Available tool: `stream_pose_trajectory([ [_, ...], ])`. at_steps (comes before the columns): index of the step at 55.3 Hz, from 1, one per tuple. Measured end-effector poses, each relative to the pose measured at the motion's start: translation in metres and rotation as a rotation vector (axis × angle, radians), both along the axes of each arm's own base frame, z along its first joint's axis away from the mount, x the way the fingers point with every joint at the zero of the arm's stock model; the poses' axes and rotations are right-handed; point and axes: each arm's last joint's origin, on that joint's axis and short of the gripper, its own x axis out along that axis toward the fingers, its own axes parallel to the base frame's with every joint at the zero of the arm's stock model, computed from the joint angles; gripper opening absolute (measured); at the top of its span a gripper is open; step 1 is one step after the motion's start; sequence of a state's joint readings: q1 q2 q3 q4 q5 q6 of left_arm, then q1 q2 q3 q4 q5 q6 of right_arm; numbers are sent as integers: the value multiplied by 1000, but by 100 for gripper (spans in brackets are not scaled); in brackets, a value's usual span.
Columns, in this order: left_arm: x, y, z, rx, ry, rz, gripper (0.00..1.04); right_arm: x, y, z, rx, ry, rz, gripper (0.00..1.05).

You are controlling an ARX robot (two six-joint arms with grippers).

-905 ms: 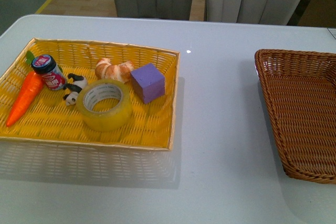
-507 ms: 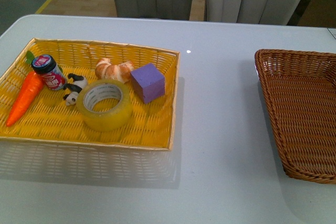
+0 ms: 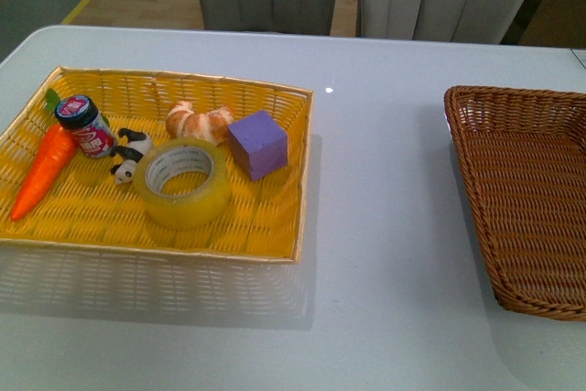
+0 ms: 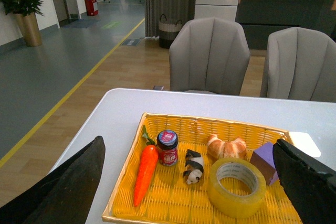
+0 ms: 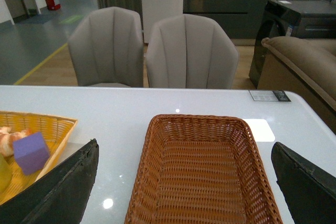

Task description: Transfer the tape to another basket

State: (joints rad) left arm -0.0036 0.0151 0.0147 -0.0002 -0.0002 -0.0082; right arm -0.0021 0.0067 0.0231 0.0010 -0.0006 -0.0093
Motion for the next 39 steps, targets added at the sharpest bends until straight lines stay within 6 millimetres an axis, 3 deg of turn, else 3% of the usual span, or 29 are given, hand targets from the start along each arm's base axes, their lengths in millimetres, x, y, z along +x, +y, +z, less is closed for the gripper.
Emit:
stream_pose_trajectory([
  [4, 0, 0, 0, 0, 0, 0, 96, 4, -3, -1, 67, 326, 120, 96],
  [7, 0, 0, 0, 0, 0, 0, 96, 19, -14, 2, 138, 500, 113, 96],
  [15, 0, 0, 0, 0, 0, 0, 96, 61, -38, 13, 133, 518, 45, 96],
  [21, 0, 0, 0, 0, 0, 0, 96, 115, -65, 13, 53, 511, -33, 96],
  [28, 0, 0, 0, 0, 0, 0, 96, 169, -89, -9, -36, 573, -74, 96],
  [39, 0, 0, 0, 0, 0, 0, 96, 221, -119, -56, -69, 727, -117, 96],
])
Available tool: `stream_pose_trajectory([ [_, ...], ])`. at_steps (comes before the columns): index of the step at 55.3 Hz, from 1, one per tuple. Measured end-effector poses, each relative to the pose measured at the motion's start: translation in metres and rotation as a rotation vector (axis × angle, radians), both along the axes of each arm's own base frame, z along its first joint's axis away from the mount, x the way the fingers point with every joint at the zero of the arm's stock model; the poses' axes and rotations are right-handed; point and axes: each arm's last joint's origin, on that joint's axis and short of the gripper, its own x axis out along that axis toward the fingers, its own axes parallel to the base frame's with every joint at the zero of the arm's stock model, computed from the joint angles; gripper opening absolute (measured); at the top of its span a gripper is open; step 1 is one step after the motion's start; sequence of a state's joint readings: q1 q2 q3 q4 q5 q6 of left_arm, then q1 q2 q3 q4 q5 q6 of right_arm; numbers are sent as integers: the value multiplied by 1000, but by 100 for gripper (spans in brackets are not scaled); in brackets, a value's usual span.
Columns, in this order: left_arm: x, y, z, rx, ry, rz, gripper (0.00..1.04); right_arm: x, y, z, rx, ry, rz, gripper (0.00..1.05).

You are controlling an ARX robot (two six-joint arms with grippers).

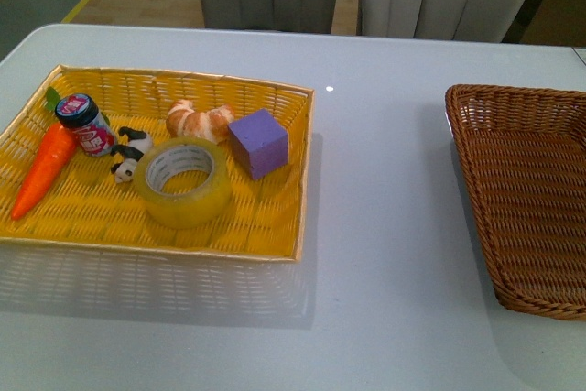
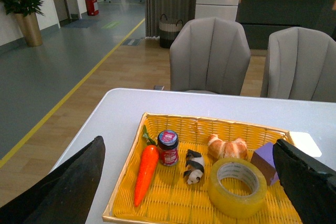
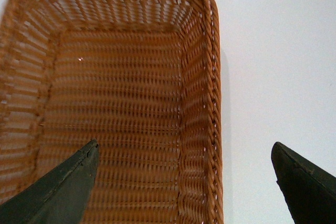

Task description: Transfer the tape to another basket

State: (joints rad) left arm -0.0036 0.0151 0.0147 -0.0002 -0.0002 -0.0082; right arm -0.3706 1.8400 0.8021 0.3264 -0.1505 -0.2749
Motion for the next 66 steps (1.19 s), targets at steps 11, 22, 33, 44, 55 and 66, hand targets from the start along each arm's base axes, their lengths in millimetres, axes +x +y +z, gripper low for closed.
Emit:
stream_pose_trajectory([
  [11, 0, 0, 0, 0, 0, 0, 96, 31, -23, -42, 6, 106, -49, 96],
  [22, 0, 0, 0, 0, 0, 0, 96, 44, -29, -68, 7, 160, -59, 96],
  [33, 0, 0, 0, 0, 0, 0, 96, 49, -30, -88, -5, 205, -58, 96],
  [44, 0, 0, 0, 0, 0, 0, 96, 46, -30, -98, 5, 237, -62, 69],
  [55, 0, 0, 0, 0, 0, 0, 96, 46, -28, -99, 44, 234, -56, 39],
  [66, 0, 0, 0, 0, 0, 0, 96, 41, -20, -92, 118, 223, -57, 11],
])
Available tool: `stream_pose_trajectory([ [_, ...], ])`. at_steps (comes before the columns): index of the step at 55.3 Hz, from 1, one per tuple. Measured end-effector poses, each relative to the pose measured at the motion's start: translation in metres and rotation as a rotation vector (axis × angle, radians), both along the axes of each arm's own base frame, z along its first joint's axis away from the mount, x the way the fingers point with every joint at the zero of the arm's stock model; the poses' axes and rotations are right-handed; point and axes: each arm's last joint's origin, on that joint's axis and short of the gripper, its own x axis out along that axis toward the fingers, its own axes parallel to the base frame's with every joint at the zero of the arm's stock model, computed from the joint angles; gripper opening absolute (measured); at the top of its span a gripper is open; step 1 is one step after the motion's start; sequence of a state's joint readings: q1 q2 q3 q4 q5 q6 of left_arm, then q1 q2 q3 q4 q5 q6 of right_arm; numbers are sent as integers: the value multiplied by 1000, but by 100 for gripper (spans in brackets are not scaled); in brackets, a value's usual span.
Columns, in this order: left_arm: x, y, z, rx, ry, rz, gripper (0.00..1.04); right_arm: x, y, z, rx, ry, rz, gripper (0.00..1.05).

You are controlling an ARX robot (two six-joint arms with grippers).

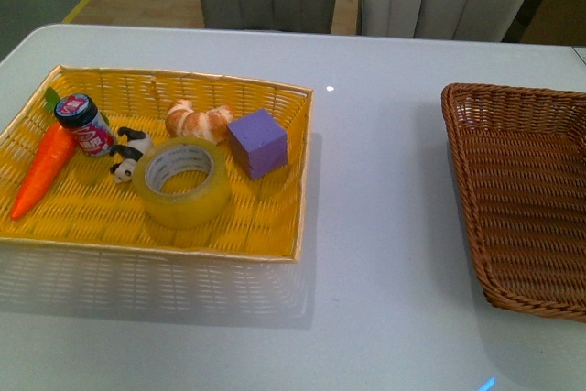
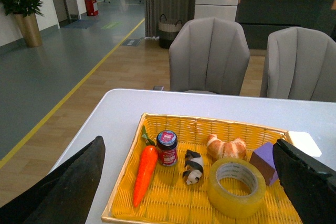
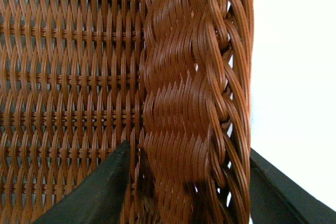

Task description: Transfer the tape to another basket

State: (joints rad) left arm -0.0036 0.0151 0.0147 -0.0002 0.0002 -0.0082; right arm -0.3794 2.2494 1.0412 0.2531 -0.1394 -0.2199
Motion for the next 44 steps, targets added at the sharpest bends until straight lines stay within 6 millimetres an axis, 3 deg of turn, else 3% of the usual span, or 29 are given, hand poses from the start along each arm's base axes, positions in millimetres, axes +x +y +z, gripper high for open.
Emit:
stream_pose_trajectory([
  [5, 0, 0, 0, 0, 0, 0, 96, -1, 12, 7, 40, -19, -4, 4],
  [27, 0, 0, 0, 0, 0, 0, 96, 0, 90, 6, 137, -11, 66, 4],
  [44, 0, 0, 0, 0, 0, 0, 96, 3, 120, 6, 145, -4, 85, 4],
])
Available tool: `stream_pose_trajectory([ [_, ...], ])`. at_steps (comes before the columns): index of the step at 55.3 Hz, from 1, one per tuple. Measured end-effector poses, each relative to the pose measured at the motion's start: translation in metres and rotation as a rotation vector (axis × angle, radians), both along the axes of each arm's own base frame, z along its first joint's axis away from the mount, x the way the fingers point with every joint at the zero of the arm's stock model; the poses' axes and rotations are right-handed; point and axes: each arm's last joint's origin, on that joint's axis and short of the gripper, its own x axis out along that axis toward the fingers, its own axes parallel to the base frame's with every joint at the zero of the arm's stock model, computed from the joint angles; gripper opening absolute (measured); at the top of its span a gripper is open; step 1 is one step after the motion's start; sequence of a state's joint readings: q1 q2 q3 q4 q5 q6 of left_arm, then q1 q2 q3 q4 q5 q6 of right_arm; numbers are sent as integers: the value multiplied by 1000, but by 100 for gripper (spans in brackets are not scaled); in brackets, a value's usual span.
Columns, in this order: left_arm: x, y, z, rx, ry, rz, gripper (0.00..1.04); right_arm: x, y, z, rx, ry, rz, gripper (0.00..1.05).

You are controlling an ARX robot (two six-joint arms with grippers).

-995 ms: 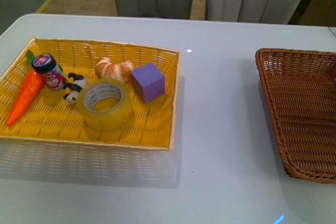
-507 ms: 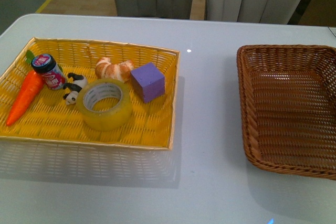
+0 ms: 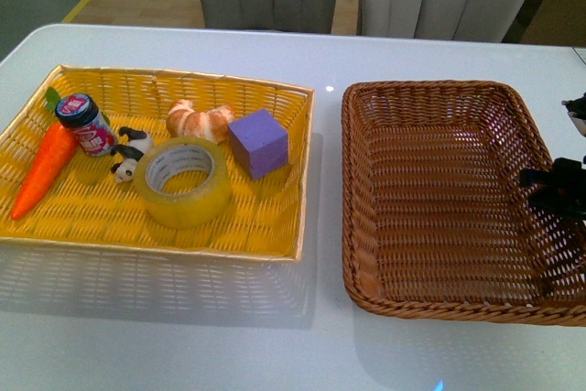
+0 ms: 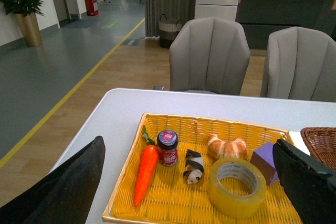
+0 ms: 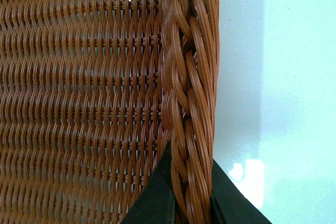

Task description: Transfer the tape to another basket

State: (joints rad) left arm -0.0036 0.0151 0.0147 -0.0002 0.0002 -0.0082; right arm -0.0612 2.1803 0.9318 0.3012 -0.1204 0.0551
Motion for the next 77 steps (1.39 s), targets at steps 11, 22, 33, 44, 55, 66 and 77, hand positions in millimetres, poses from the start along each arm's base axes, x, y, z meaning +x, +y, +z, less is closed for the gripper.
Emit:
stream_pose_trajectory([
  [11, 0, 0, 0, 0, 0, 0, 96, -3, -4, 3, -1, -32, -6, 39],
  [22, 0, 0, 0, 0, 0, 0, 96, -16, -25, 51, -33, -220, -51, 77],
  [33, 0, 0, 0, 0, 0, 0, 96, -54, -24, 101, -41, -393, -53, 96],
  [44, 0, 0, 0, 0, 0, 0, 96, -110, -10, 129, -119, -872, -38, 68],
  [55, 0, 0, 0, 0, 0, 0, 96, -149, 2, 133, -131, -929, -35, 25],
  [66, 0, 0, 0, 0, 0, 0, 96, -177, 15, 133, -138, -928, -40, 2],
  [77, 0, 0, 0, 0, 0, 0, 96, -198, 18, 134, -135, -929, -33, 2],
])
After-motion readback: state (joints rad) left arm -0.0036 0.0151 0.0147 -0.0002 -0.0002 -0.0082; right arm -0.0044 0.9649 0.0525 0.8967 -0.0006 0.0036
